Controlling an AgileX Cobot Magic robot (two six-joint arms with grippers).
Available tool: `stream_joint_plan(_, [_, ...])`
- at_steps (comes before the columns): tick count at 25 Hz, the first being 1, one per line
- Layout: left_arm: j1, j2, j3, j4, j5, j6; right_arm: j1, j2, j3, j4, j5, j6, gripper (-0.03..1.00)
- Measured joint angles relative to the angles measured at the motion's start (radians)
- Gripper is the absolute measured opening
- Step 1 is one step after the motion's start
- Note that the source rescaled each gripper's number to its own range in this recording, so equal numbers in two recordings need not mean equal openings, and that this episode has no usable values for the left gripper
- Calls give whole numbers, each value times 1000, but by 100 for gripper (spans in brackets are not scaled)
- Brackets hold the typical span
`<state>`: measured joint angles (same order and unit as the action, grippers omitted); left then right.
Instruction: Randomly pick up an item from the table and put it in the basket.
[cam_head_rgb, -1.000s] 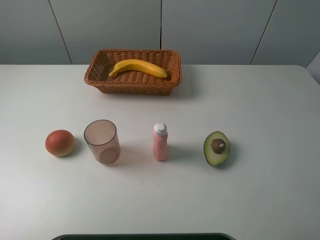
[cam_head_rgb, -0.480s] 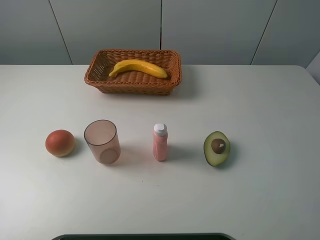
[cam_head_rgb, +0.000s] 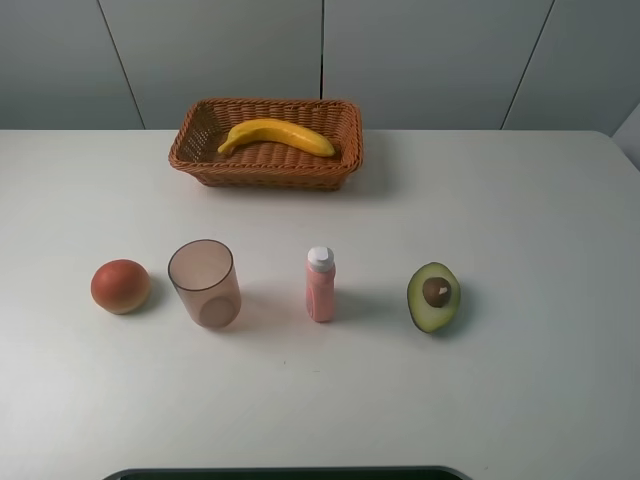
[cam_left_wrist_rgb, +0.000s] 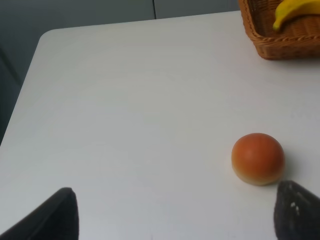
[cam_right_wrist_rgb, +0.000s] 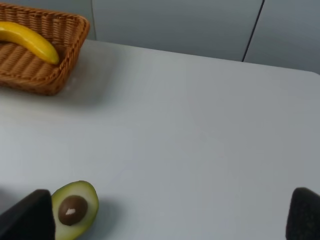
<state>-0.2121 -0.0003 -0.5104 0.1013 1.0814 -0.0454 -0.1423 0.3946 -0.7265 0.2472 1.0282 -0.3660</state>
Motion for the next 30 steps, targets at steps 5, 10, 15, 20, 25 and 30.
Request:
stream_joint_plan(5, [0,0,0,0,0,0,146,-30,57,-49,21,27,100])
stream_joint_plan(10, [0,0,0,0,0,0,235,-91,78,-152,74,161,100])
stream_joint_plan(15, [0,0,0,0,0,0,240,-263,163,-177,71,249,100])
stream_joint_plan(20, [0,0,0,0,0,0,240,-391,213,-205,73,308,100])
stream_joint_plan(25, [0,0,0,0,0,0,240,-394,213,-237,69,347,100])
stream_joint_plan(30, [0,0,0,0,0,0,240,-396,213,-222,69,351,100])
